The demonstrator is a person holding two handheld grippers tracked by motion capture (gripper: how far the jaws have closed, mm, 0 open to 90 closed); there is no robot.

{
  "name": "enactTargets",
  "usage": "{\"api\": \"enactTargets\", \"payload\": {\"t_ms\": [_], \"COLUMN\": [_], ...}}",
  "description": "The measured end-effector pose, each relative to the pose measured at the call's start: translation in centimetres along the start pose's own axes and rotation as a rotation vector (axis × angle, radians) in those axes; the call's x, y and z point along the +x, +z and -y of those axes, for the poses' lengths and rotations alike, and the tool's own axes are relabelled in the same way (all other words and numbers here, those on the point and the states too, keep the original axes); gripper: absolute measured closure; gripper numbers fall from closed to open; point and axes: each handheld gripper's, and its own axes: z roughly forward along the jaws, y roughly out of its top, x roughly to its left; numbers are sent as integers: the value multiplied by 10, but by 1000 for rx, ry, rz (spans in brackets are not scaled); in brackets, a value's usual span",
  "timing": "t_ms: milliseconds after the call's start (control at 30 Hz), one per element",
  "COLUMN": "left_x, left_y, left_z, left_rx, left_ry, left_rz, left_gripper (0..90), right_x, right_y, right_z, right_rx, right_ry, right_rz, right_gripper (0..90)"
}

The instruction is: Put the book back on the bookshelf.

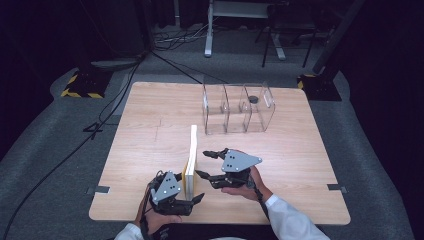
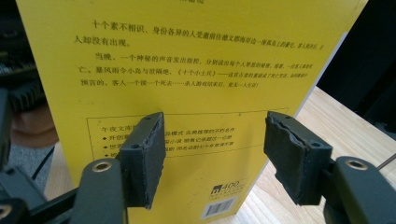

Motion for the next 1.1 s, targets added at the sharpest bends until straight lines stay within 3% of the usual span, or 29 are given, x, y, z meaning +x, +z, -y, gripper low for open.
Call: {"api": "enactTargets", "payload": {"t_ms": [100,167,267,400,467,500,533,633,700,733,767,800,833,933,967,1100], "left_x": [-3,-2,1,4,9,12,16,19,21,21,22,22,23,25,26,34], "left_y": [3,2,-2,-8,-11,-12,-13,-13,-12,-12,-11,-10,-10,-9,-9,-5], "left_z": [1,2,5,8,10,11,13,13,15,15,15,15,15,14,14,9], "left_rx": [5,-5,-24,-48,-51,-57,-66,-67,-78,-78,-79,-80,-80,-77,-76,-56], "left_ry": [-3,-14,-24,-32,-33,-41,-48,-32,-30,-30,-29,-25,-24,-15,-14,31], "left_rz": [-66,-100,-80,-87,-77,-73,-31,5,80,80,122,136,153,200,209,219], "left_gripper": [255,368,478,675,707,741,744,746,747,747,747,746,746,746,746,747], "right_x": [0,1,-1,-6,-8,-14,-17,-25,-29,-29,-32,-38,-38,-47,-51,-55], "right_y": [2,2,2,-4,-7,-12,-14,-21,-24,-24,-25,-28,-28,-26,-25,-18], "right_z": [0,0,0,2,3,6,8,14,18,18,21,26,26,31,33,43], "right_rx": [-1,0,9,11,6,4,1,5,13,13,12,5,5,9,7,31], "right_ry": [8,15,29,44,47,72,83,95,98,98,108,121,121,133,145,162], "right_rz": [5,5,10,24,44,60,69,84,83,83,71,30,30,-76,-120,-201], "right_gripper": [387,392,390,385,387,387,386,371,348,348,315,302,302,271,262,304]}}
